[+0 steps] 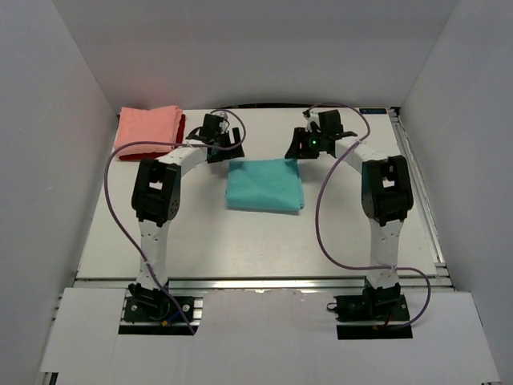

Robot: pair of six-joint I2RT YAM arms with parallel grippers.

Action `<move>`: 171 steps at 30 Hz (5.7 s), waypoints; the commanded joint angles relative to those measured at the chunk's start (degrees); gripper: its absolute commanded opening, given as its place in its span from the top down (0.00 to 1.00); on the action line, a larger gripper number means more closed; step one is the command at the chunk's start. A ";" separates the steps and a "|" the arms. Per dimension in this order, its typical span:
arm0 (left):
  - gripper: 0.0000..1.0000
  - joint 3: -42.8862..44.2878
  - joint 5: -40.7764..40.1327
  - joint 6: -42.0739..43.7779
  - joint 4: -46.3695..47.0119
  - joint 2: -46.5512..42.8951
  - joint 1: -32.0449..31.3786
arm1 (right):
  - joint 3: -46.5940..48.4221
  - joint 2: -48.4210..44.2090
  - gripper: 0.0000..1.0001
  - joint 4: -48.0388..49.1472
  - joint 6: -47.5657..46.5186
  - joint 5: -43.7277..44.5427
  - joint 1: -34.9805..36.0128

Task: Fold and stack the t-shirts
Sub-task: Fold the long partially folded tshirt into a neat square, then smooth out wrinkles on the folded tshirt

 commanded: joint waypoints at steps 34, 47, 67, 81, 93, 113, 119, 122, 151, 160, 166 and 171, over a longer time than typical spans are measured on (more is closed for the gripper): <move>1.00 -32.84 12.85 -21.34 17.60 -26.74 -9.30 | -29.87 -24.28 1.00 12.44 14.14 -3.57 9.65; 1.00 -42.40 14.25 -28.63 30.34 -21.29 -10.98 | -32.68 -17.33 1.00 19.57 17.92 -6.74 10.97; 1.00 -47.77 9.07 -23.01 24.12 -25.42 -9.76 | -39.62 -12.76 1.00 24.06 16.16 -4.45 11.14; 1.00 -51.73 -3.85 -16.42 9.09 -37.46 -6.33 | -36.29 -12.50 1.00 21.69 15.46 -3.84 11.14; 1.00 -49.80 -3.06 -14.92 8.20 -36.50 -4.22 | -37.16 -21.37 1.00 13.79 10.36 4.51 11.14; 0.40 -43.56 -5.72 -9.12 2.39 -45.55 -3.42 | -41.11 -48.87 1.00 1.47 4.38 29.20 10.35; 1.00 -38.56 -5.61 -5.17 -0.14 -44.15 -3.25 | -43.49 -55.56 1.00 0.07 3.59 31.84 10.09; 1.00 -38.99 -2.47 -3.59 4.57 -45.63 -3.25 | -43.76 -57.41 1.00 -0.55 3.50 31.76 10.00; 0.44 -28.00 -1.31 -1.03 -3.50 -26.30 -1.76 | -49.47 -66.99 1.00 -4.07 3.77 31.50 10.09; 0.22 -31.95 5.89 -3.31 3.52 -21.91 -1.40 | -49.82 -65.94 1.00 -2.93 3.86 30.62 10.00; 0.23 -34.49 12.92 -7.09 10.90 -17.96 -1.14 | -50.08 -65.32 1.00 -2.49 3.94 30.61 10.09; 0.27 -37.05 17.50 -10.09 16.37 -15.93 -0.88 | -49.82 -64.79 1.00 -2.31 3.50 31.14 10.00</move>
